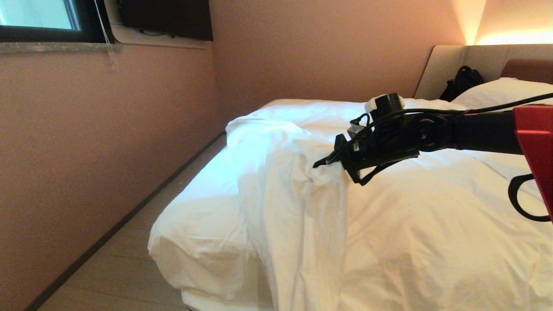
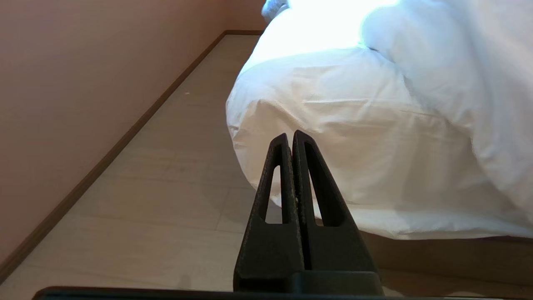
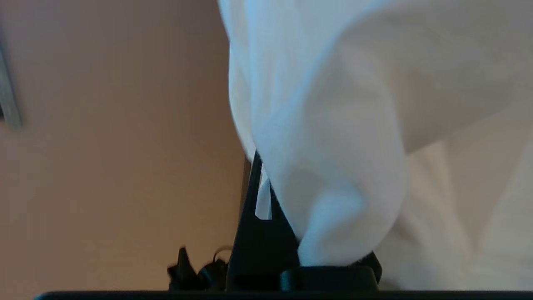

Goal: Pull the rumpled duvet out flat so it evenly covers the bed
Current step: Flatten the corners of the folded blanket

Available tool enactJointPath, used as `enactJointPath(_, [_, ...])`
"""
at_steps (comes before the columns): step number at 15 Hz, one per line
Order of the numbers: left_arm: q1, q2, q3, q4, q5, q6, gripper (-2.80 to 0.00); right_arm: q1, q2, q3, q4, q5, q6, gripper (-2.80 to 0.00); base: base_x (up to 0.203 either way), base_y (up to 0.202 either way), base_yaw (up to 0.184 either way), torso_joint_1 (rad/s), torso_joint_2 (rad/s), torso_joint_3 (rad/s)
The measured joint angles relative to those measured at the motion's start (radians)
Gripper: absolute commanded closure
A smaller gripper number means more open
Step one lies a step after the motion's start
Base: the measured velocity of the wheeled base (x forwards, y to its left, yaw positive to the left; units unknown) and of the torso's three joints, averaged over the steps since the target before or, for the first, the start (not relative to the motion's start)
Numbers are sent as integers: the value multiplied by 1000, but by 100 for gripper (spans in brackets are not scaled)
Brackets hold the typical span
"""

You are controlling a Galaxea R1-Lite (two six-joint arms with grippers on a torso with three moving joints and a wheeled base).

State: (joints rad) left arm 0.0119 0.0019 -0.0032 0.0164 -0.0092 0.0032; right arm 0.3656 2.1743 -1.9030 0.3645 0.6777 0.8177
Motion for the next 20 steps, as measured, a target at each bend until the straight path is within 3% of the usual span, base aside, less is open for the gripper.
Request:
enactJointPath(5, [0, 0, 0, 1, 0, 0, 0, 125, -22, 2, 41, -13, -10, 0, 0, 0, 0, 0, 0, 0])
enactJointPath(20, [0, 0, 0, 1, 0, 0, 0, 378, -13, 44, 102, -96, -76, 0, 0, 0, 0, 0, 0, 0])
